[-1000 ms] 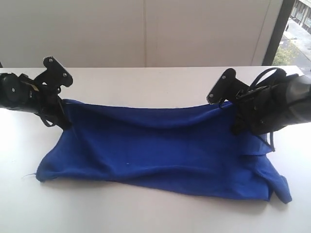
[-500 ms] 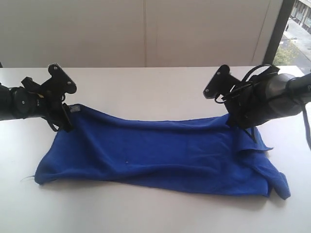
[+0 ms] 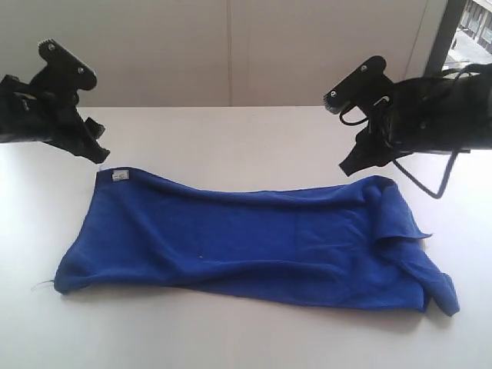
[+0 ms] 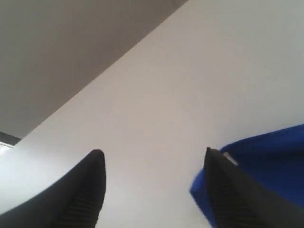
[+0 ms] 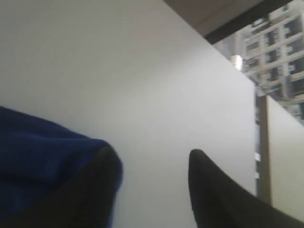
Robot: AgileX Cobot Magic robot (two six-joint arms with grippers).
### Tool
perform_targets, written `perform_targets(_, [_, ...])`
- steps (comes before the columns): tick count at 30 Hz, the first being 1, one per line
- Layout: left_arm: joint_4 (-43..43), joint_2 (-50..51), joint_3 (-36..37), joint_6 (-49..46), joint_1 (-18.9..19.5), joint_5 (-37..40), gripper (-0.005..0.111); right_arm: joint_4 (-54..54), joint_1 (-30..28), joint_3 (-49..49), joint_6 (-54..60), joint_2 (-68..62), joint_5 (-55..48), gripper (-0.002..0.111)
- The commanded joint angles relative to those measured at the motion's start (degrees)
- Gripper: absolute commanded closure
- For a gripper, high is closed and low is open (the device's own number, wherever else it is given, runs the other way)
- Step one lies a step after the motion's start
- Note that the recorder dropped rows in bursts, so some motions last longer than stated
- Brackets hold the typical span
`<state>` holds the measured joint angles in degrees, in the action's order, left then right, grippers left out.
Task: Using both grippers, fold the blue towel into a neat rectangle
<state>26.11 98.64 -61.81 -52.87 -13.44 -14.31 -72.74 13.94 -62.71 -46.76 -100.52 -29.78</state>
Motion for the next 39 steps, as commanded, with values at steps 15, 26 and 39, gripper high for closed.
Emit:
perform_targets(15, [11.6, -2.0, 0.0, 3.9, -4.6, 41.3, 0.106, 75.8, -5.5, -1.8, 74.4, 9.1, -15.0, 0.108])
perform_targets(26, [22.1, 4.5, -4.0, -6.0, -18.3, 26.5, 0.106, 80.3, -21.8, -1.8, 63.2, 7.3, -11.5, 0.098])
perform_targets(39, [22.6, 16.6, -7.5, -6.1, -21.0, 28.1, 0.106, 82.9, -23.0, -1.8, 58.5, 4.7, -8.2, 0.05])
